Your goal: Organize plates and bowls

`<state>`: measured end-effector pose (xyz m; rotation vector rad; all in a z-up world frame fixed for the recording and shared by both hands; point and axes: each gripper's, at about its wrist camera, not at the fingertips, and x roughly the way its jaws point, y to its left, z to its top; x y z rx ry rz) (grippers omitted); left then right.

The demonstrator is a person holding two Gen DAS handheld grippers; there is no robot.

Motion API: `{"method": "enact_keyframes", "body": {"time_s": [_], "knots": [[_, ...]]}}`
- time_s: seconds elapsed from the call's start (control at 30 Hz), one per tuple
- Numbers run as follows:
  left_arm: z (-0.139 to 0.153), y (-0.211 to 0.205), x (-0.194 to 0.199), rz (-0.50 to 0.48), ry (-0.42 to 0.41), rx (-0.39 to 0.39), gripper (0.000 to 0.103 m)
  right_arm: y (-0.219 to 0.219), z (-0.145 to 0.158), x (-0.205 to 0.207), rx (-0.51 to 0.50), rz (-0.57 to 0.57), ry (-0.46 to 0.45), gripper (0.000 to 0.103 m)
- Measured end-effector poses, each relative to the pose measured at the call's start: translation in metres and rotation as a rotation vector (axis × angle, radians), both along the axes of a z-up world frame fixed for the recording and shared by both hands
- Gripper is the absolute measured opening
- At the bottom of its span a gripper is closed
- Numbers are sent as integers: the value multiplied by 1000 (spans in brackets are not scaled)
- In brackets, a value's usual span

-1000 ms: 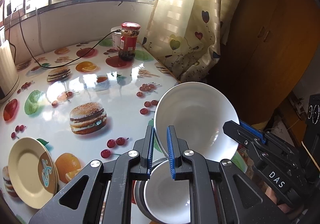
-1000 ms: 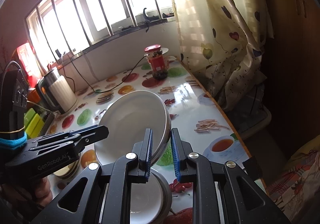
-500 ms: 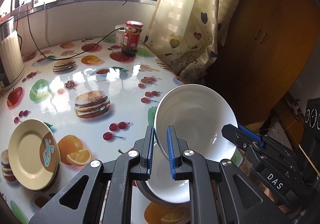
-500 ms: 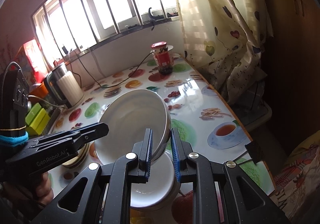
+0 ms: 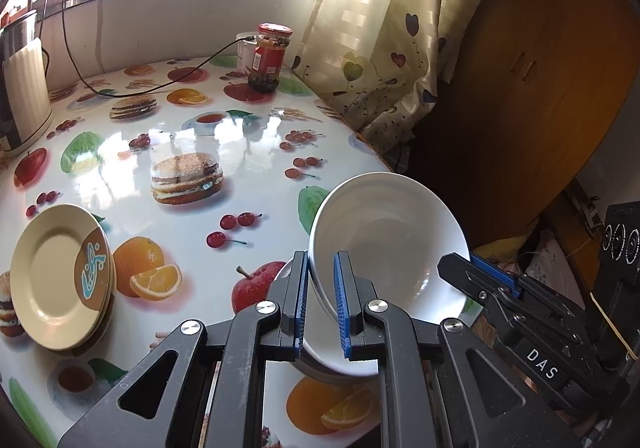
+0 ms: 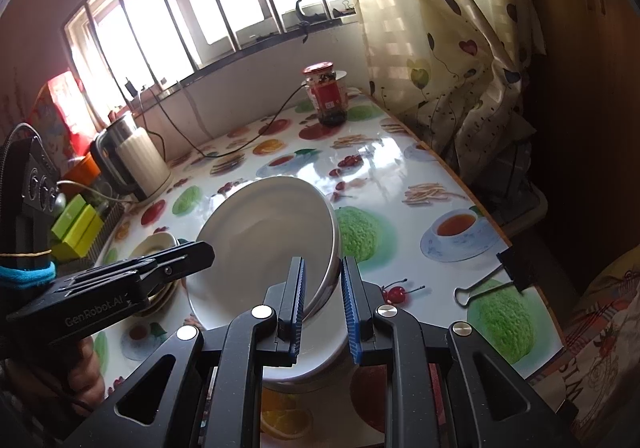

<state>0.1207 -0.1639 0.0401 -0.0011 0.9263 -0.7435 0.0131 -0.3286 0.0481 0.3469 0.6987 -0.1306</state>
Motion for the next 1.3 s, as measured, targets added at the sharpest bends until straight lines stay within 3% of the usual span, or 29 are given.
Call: {"method": "enact_keyframes", "body": {"time_s": [1.3], "knots": [[-15,5,-6,12,42,15,14,3,-24,-4,20,7,37,18]]}}
